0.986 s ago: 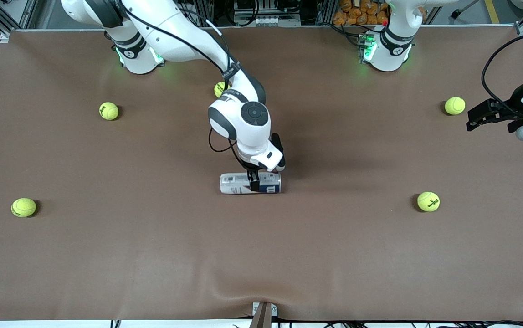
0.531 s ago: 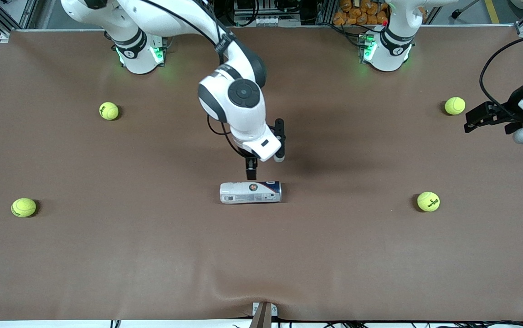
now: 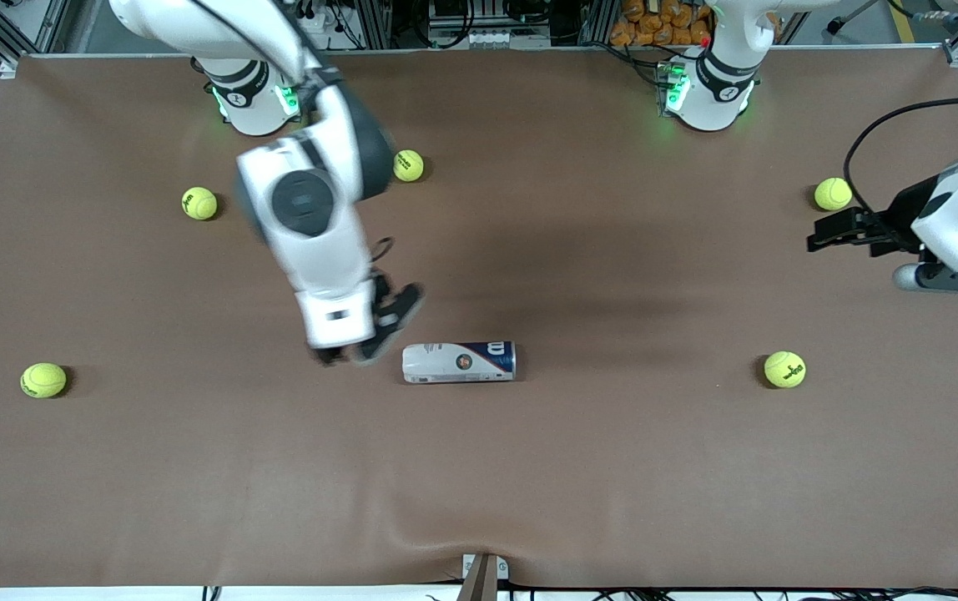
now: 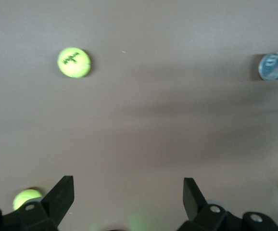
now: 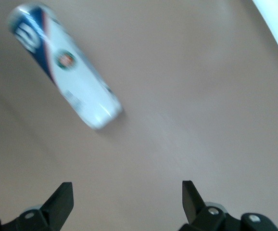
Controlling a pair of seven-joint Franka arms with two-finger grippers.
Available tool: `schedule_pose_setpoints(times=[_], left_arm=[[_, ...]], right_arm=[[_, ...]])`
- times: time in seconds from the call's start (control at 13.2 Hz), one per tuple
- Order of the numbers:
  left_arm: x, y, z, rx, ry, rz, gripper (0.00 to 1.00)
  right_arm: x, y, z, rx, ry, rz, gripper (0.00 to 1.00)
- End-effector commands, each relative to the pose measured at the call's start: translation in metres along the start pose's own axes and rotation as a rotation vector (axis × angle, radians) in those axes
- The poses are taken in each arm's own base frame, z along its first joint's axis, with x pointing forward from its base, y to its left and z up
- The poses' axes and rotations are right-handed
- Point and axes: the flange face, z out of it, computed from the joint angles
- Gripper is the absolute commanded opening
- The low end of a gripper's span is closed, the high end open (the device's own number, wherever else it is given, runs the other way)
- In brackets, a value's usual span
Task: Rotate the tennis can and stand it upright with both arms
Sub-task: 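Open the right gripper and withdraw while the left gripper approaches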
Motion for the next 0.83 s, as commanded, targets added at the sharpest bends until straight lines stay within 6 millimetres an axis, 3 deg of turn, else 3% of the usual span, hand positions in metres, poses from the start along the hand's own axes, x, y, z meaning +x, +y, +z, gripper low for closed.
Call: schedule_pose_setpoints(times=[0.0, 0.15, 0.3, 0.61, 0.76], left_arm=[[0.016, 0.006, 0.024, -0.127, -0.051, -0.002, 1.00], [0.032, 0.011, 0.049, -0.212, -0.085, -0.019, 1.00], [0.051, 0.017, 0.079, -0.366, -0.124, -0.053, 1.00], [0.079, 0.039, 0.135, -0.590, -0.183, -0.102, 1.00], [0.090, 0.062, 0.162, -0.655, -0.196, -0.113, 1.00]], right_arm=[[-0.068, 0.075, -0.018, 0.049, -0.041, 0.176, 1.00], [-0.125, 0.127, -0.023, 0.102, -0.094, 0.295, 1.00], [-0.166, 0.160, -0.034, 0.105, -0.092, 0.372, 1.00], [-0.266, 0.194, -0.077, 0.153, -0.132, 0.519, 1.00], [-0.297, 0.199, -0.098, 0.151, -0.127, 0.605, 1.00]])
